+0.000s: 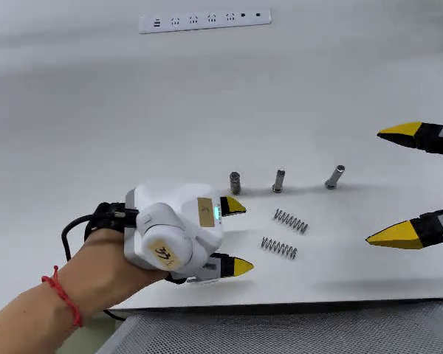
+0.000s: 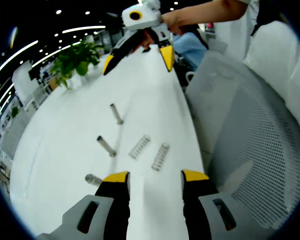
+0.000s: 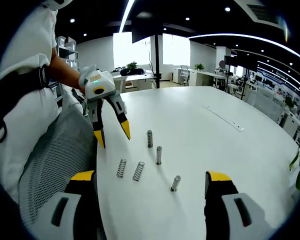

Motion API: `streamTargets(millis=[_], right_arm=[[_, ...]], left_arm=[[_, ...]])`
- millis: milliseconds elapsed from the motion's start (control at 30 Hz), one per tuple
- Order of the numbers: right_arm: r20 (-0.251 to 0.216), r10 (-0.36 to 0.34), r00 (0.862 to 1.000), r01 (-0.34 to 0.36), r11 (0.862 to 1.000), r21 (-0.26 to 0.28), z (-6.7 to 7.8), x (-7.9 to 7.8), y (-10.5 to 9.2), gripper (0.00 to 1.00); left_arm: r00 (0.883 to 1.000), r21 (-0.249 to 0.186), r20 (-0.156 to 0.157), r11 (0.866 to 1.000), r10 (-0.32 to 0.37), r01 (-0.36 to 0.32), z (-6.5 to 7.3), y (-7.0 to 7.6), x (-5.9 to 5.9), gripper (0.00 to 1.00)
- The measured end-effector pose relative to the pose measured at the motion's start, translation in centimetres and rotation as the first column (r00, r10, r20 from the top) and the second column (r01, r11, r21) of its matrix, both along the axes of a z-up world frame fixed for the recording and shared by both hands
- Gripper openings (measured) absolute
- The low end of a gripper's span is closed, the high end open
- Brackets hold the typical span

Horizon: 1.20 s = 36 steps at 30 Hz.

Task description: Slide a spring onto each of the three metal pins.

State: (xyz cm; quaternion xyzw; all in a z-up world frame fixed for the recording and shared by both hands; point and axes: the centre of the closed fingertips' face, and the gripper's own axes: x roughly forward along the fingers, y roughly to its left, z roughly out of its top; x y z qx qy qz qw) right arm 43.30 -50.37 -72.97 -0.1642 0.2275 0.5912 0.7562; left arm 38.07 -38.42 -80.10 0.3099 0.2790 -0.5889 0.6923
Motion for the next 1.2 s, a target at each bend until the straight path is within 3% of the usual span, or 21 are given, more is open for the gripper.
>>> streamTargets(millis=[300, 400, 600, 700, 1100, 1200], right_arm=[[-0.011, -0.058, 0.998, 0.059, 0.998, 0.021, -0.4, -0.5, -1.6, 0.9], [-0.011, -0.077, 0.997, 0.078, 0.997, 0.027, -0.4, -0.5, -2.3, 0.89], [-0.015, -0.095, 0.995, 0.096, 0.995, 0.031, -0.5, -0.5, -3.0, 0.89], [-0.015, -0.103, 0.995, 0.103, 0.994, 0.028, -0.7, -0.4, -3.4, 0.89], [-0.01, -0.117, 0.993, 0.118, 0.993, 0.032, -0.8, -0.4, -3.6, 0.88], [-0.009, -0.12, 0.993, 0.12, 0.992, 0.033, -0.8, -0.4, -3.6, 0.88]], left_arm=[[0.997, 0.098, -0.013, 0.992, -0.072, 0.073, -2.5, -1.6, 0.0, 0.31], [0.997, 0.101, -0.034, 0.992, -0.07, 0.073, -3.4, -2.1, -0.1, 0.3], [0.996, 0.124, -0.04, 0.988, -0.083, 0.088, -4.2, -2.6, 0.1, 0.26], [0.994, 0.156, -0.039, 0.982, -0.106, 0.111, -4.9, -2.5, 0.1, 0.23], [0.991, 0.162, -0.054, 0.979, -0.119, 0.126, -5.0, -2.6, -0.3, 0.14], [0.991, 0.169, -0.046, 0.977, -0.124, 0.13, -5.1, -2.6, -0.2, 0.12]])
